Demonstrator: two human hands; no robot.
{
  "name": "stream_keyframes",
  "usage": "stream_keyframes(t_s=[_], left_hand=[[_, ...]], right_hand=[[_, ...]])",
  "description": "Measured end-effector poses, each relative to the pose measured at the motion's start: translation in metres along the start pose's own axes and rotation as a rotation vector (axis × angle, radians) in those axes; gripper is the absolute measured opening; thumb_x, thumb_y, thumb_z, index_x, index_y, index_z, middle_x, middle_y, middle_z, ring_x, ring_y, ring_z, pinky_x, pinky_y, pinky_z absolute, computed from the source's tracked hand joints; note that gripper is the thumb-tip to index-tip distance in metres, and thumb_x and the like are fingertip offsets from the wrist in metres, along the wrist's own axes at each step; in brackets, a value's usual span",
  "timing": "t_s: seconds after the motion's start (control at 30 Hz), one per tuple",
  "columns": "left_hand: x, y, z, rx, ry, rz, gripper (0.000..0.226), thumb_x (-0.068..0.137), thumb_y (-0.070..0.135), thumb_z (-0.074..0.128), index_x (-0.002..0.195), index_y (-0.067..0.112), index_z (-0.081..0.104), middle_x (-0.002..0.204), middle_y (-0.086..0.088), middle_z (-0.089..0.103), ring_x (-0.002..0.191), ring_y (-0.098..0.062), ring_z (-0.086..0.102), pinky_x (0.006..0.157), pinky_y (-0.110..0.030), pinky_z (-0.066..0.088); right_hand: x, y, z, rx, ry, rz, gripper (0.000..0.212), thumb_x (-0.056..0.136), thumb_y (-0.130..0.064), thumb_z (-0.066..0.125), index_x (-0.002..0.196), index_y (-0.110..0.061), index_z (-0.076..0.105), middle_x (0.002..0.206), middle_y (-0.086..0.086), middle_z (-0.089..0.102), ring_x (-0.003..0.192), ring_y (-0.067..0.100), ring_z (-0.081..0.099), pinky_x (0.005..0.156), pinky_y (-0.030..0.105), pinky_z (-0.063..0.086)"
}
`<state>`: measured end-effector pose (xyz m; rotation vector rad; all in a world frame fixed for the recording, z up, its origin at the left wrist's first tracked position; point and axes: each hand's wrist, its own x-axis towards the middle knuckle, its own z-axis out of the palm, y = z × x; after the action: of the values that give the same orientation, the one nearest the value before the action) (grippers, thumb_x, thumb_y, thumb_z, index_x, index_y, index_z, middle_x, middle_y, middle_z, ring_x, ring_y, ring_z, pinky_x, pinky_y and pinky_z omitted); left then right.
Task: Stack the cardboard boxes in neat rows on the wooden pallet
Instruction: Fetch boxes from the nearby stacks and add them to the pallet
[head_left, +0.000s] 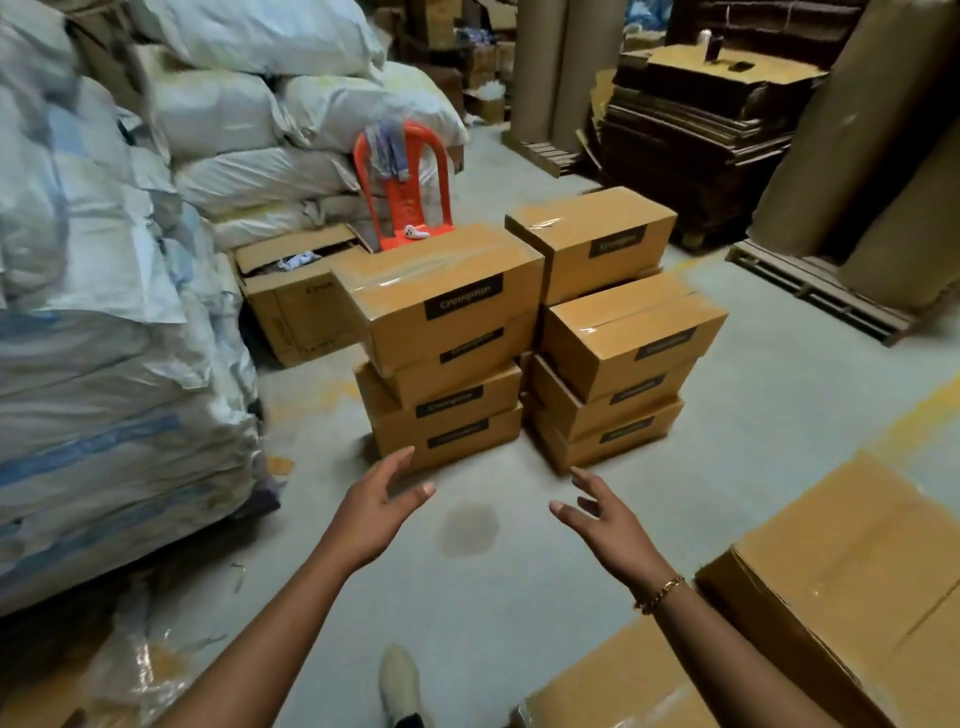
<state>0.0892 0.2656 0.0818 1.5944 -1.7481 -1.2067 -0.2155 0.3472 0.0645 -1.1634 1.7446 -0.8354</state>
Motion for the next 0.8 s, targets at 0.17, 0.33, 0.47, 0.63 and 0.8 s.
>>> stream_keyframes(t_s=[0.17, 0.33, 0.47, 0.63, 0.8], left_hand=[[0.111, 0.001, -0.055, 0.009, -0.037, 0.017, 0.069, 0.091, 0.054, 0.069, 0.152, 0.035, 0.045, 0.158, 0.005, 0.045, 0.141, -0.015, 0.045, 0.107, -0.031, 0.038], [0.211, 0.013, -0.104, 0.055, -0.050, 0.038, 0.065, 0.095, 0.053, 0.066, 0.153, 0.036, 0.043, 0.158, 0.006, 0.045, 0.142, -0.018, 0.044, 0.107, -0.034, 0.040], [0.289, 0.022, -0.127, 0.077, -0.060, 0.049, 0.064, 0.095, 0.051, 0.064, 0.153, 0.035, 0.043, 0.158, 0.002, 0.045, 0.144, -0.021, 0.043, 0.109, -0.039, 0.040], [0.391, 0.032, -0.134, 0.101, -0.073, 0.074, 0.061, 0.097, 0.047, 0.064, 0.152, 0.032, 0.044, 0.159, 0.001, 0.043, 0.145, -0.025, 0.042, 0.106, -0.039, 0.040], [0.480, 0.042, -0.138, 0.187, -0.081, 0.062, 0.059, 0.097, 0.048, 0.064, 0.151, 0.033, 0.045, 0.158, 0.003, 0.044, 0.144, -0.025, 0.042, 0.106, -0.041, 0.043]], right_hand=[[0.101, -0.060, 0.044, 0.065, -0.004, 0.016, 0.069, 0.093, -0.049, 0.068, 0.152, -0.036, 0.037, 0.157, -0.011, 0.038, 0.142, 0.017, 0.042, 0.106, 0.032, 0.040], [0.175, -0.102, 0.077, 0.155, -0.005, 0.063, 0.073, 0.092, -0.049, 0.069, 0.155, -0.033, 0.036, 0.159, -0.008, 0.038, 0.142, 0.020, 0.043, 0.109, 0.036, 0.041], [0.235, -0.124, 0.085, 0.175, -0.009, 0.101, 0.079, 0.091, -0.052, 0.067, 0.158, -0.032, 0.030, 0.163, -0.004, 0.033, 0.143, 0.023, 0.042, 0.113, 0.040, 0.039], [0.324, -0.142, 0.083, 0.213, -0.012, 0.142, 0.088, 0.087, -0.059, 0.066, 0.159, -0.033, 0.023, 0.167, -0.002, 0.024, 0.146, 0.025, 0.036, 0.116, 0.048, 0.038], [0.409, -0.168, 0.086, 0.296, -0.043, 0.234, 0.086, 0.091, -0.053, 0.066, 0.161, -0.032, 0.018, 0.166, 0.000, 0.025, 0.146, 0.028, 0.037, 0.102, 0.045, 0.049]])
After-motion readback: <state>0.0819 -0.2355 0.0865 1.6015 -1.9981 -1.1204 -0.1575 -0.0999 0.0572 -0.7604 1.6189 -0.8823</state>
